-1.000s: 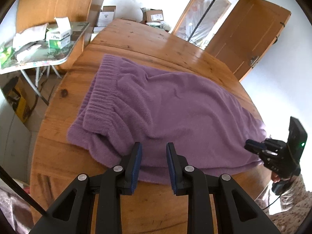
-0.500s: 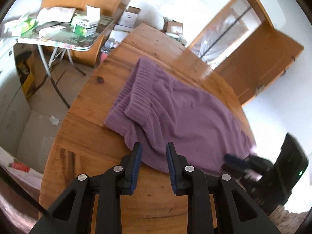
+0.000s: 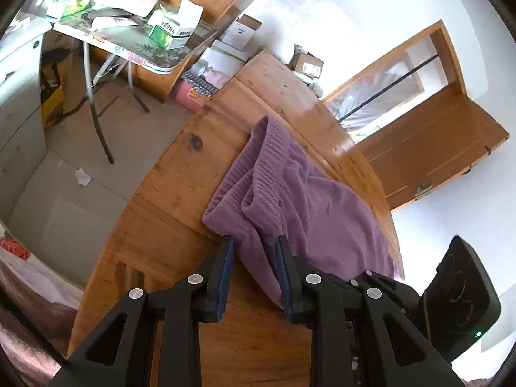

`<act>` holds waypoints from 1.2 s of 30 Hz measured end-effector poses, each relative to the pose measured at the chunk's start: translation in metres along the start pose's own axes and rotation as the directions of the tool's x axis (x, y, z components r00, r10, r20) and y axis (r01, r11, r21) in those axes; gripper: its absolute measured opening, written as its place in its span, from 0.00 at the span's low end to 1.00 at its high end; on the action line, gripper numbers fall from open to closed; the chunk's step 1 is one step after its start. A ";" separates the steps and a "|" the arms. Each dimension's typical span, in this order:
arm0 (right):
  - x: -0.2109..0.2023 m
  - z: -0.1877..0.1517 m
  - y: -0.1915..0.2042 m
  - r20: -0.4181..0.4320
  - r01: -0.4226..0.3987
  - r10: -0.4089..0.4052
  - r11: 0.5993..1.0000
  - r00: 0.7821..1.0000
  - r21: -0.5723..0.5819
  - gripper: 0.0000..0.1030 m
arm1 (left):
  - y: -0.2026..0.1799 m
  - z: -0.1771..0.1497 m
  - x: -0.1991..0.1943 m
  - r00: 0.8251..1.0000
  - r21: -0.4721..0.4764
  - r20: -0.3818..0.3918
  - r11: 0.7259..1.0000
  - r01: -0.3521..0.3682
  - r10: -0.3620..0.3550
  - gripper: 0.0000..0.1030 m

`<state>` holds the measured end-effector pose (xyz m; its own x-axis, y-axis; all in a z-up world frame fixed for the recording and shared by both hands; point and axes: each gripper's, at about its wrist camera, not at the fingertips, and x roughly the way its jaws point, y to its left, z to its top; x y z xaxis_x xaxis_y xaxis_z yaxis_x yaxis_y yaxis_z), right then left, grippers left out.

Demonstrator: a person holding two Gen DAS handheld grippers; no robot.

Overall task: Fold clothes
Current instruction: 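Move the right tool to the elastic waistband and grasp it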

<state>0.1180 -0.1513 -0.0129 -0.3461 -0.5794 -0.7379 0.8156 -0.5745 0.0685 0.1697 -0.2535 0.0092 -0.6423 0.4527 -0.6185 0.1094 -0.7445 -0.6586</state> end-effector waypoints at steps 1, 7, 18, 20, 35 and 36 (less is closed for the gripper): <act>0.004 0.003 0.002 -0.005 0.009 -0.009 1.000 1.000 -0.009 0.24 | 0.001 0.001 0.001 1.000 -0.002 -0.001 1.000 0.007 -0.007 0.26; 0.011 0.009 0.002 -0.015 0.011 -0.011 1.000 1.000 0.004 0.16 | 0.008 0.004 -0.001 0.999 -0.030 0.003 0.999 0.032 -0.032 0.26; 0.001 0.019 -0.006 -0.003 -0.005 0.005 0.998 1.000 0.070 0.11 | 0.014 0.007 0.000 0.999 -0.039 0.005 0.998 0.048 -0.048 0.26; 0.007 0.021 -0.002 -0.017 0.034 -0.034 0.998 0.999 0.044 0.11 | 0.014 0.007 0.000 0.999 -0.036 0.003 0.998 0.047 -0.047 0.26; -0.001 0.027 0.002 0.005 -0.101 0.102 0.989 0.995 0.106 0.02 | 0.023 0.007 -0.006 0.997 -0.056 0.013 0.996 0.071 -0.070 0.26; 0.003 0.025 0.002 -0.009 -0.101 0.102 0.989 0.995 0.112 0.02 | 0.025 0.006 -0.007 0.997 -0.065 0.014 0.995 0.074 -0.074 0.26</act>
<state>0.1067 -0.1684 0.0018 -0.2569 -0.6300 -0.7329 0.7894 -0.5743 0.2170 0.1718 -0.2780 -0.0003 -0.6590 0.4995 -0.5623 0.1105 -0.6752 -0.7293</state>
